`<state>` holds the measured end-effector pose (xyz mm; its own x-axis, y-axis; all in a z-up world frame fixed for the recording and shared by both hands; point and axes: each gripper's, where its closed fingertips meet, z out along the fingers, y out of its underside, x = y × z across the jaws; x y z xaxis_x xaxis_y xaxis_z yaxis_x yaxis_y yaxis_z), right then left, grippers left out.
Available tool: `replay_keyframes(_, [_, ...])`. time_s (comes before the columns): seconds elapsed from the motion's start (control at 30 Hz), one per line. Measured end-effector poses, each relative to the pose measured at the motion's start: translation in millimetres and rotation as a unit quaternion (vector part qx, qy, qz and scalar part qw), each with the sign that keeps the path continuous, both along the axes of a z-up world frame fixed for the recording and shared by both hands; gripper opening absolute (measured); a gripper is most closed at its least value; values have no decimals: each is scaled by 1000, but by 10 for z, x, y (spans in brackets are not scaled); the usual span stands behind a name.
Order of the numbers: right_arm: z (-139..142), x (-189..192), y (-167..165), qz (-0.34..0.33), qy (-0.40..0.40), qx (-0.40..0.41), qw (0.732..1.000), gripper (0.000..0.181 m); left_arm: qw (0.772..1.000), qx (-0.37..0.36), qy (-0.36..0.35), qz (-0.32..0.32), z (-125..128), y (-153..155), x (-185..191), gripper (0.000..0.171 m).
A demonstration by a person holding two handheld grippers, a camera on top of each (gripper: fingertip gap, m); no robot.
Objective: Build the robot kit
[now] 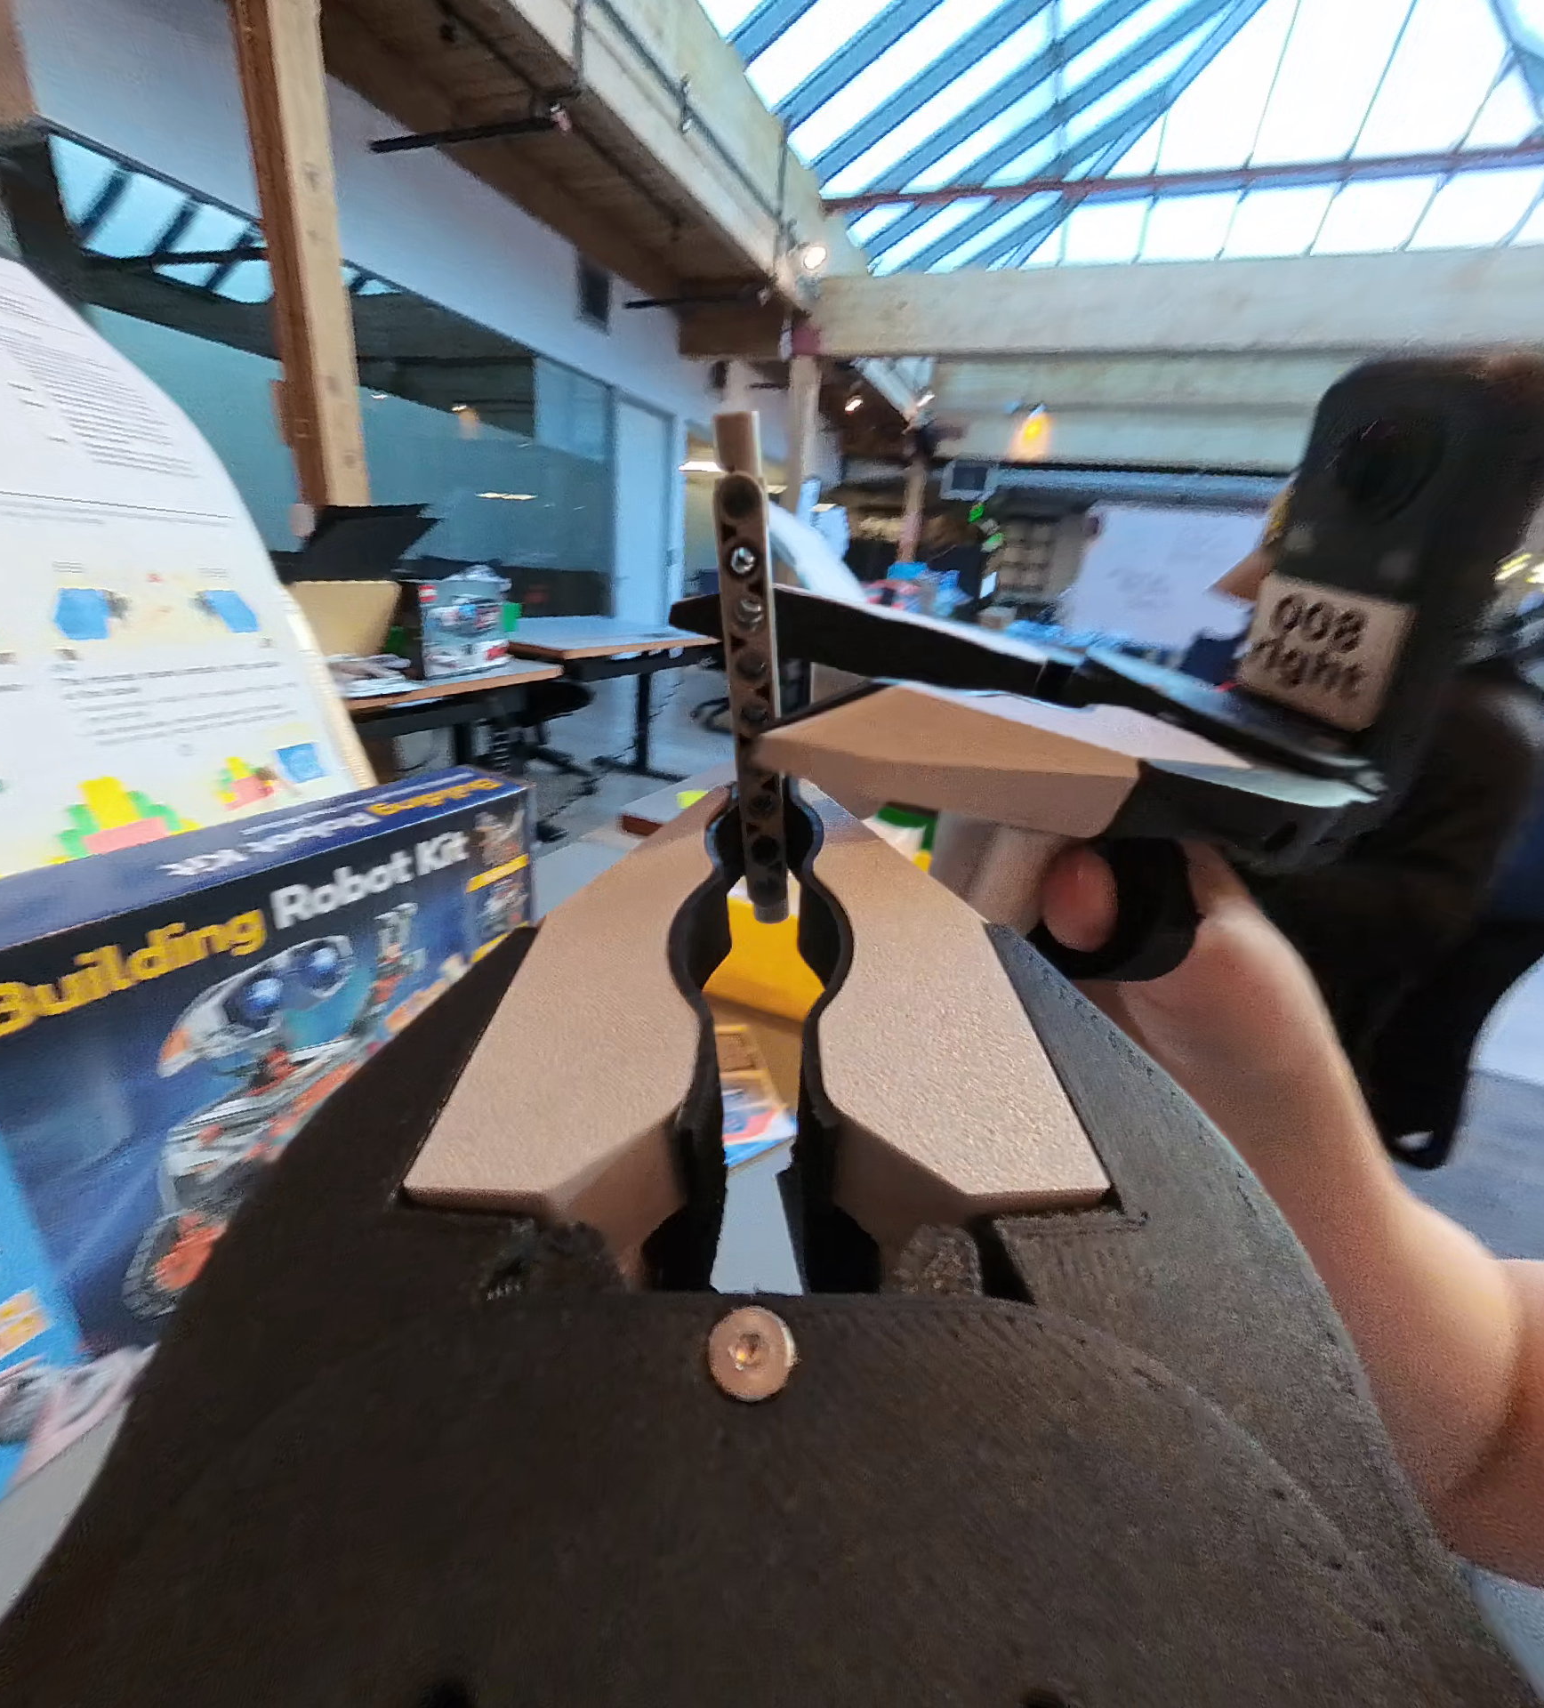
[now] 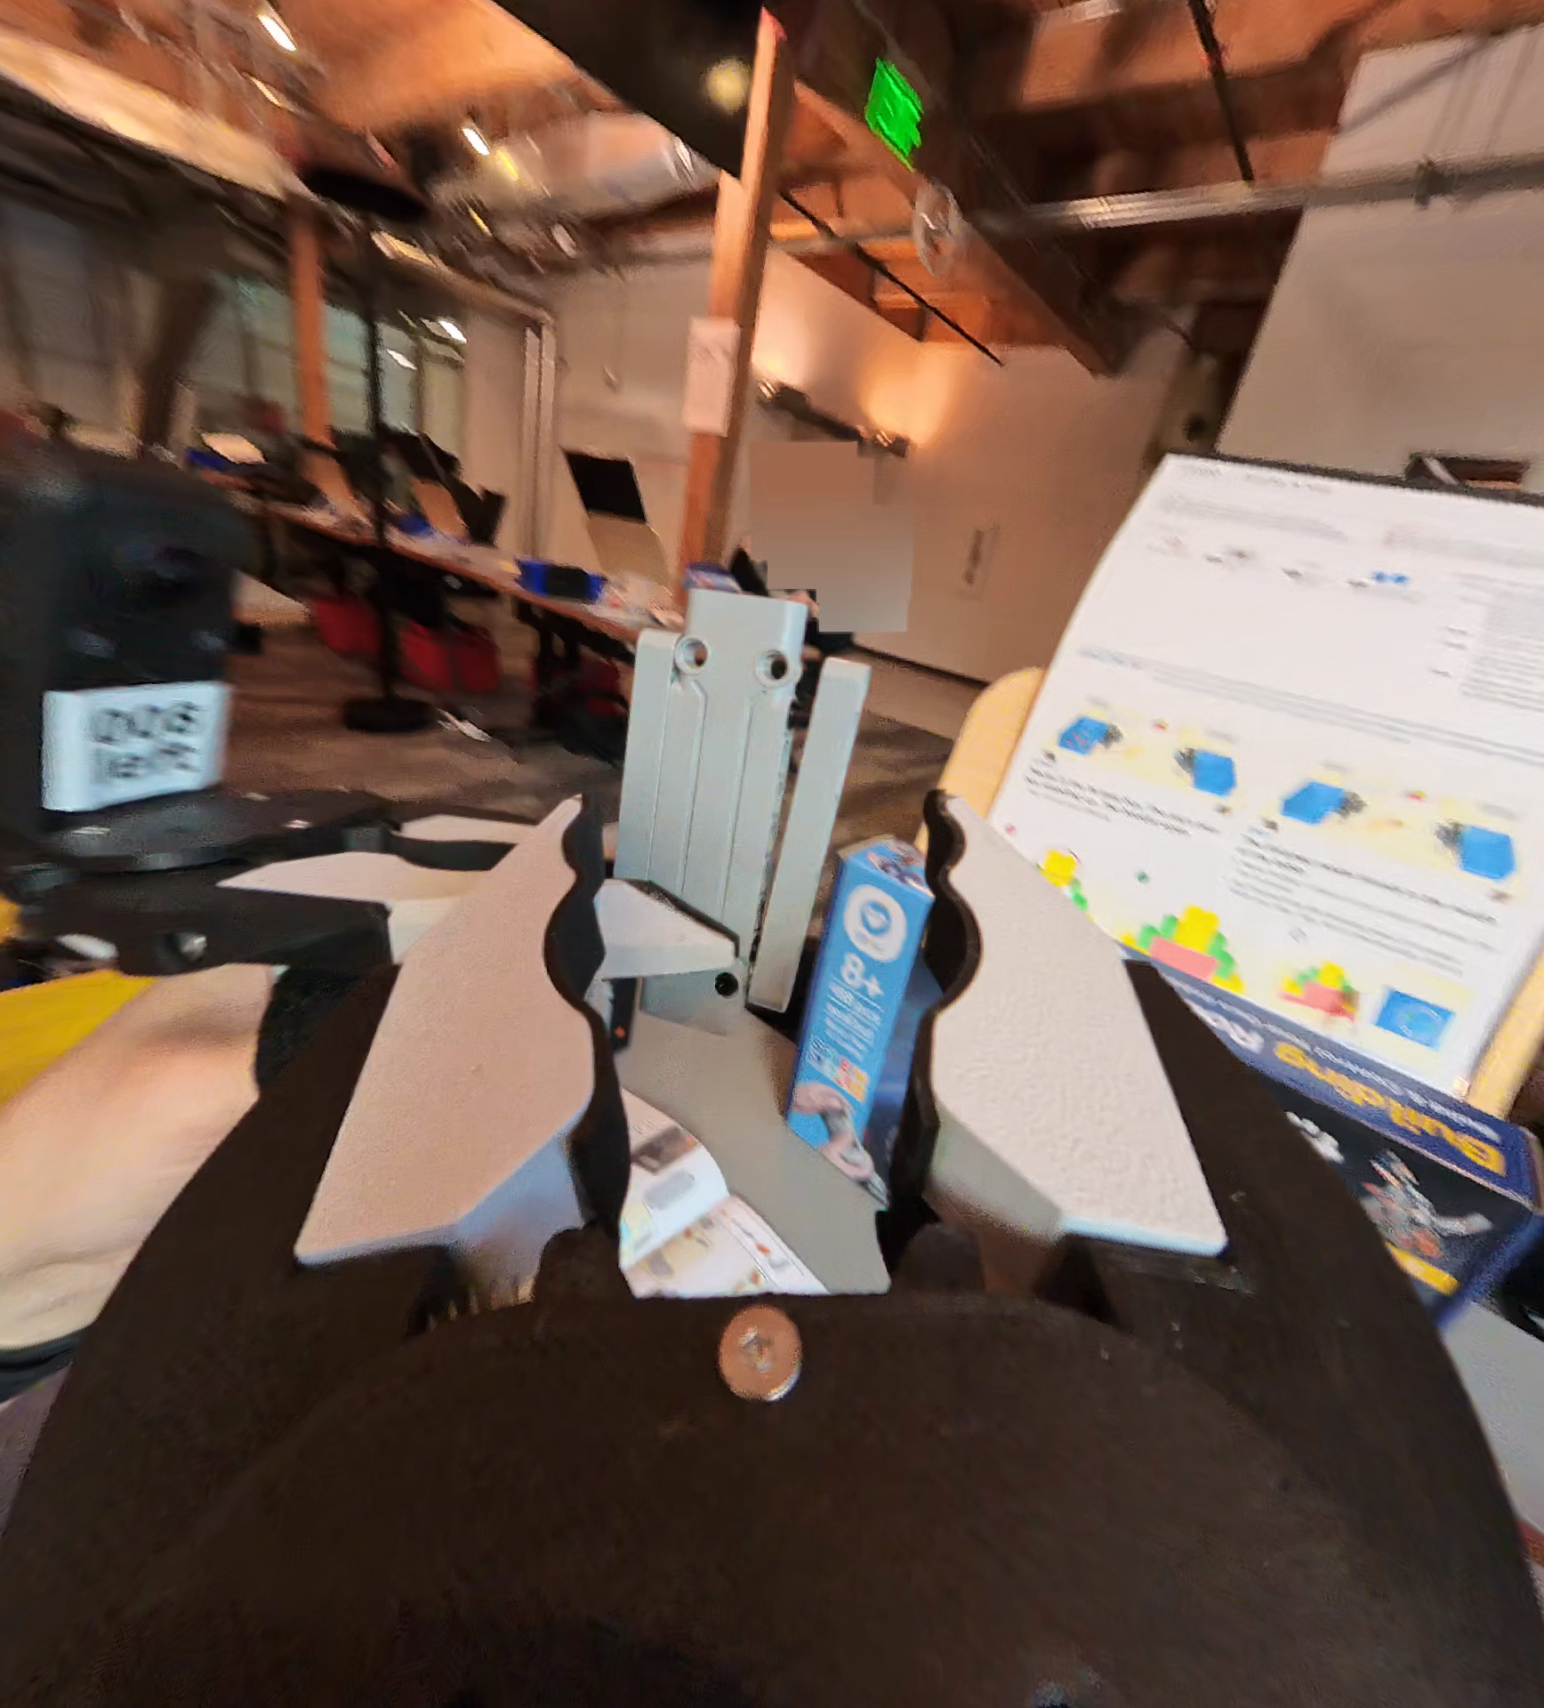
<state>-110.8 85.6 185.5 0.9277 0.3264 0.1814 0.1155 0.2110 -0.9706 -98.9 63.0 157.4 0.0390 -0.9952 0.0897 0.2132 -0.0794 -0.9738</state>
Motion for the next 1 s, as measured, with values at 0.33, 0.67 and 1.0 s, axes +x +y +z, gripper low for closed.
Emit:
replay_keyframes(0.33, [-39,32,45,-51,-32,19,998,52,992,76,47,92,-148,50,116,5])
replay_keyframes(0.67, [-92,1,63,-33,-54,21,998,45,983,104,72,130,-204,108,129,5])
replay_keyframes(1.0, [6,-33,-41,-46,-102,37,993,45,990,125,22,64,-87,-38,123,7])
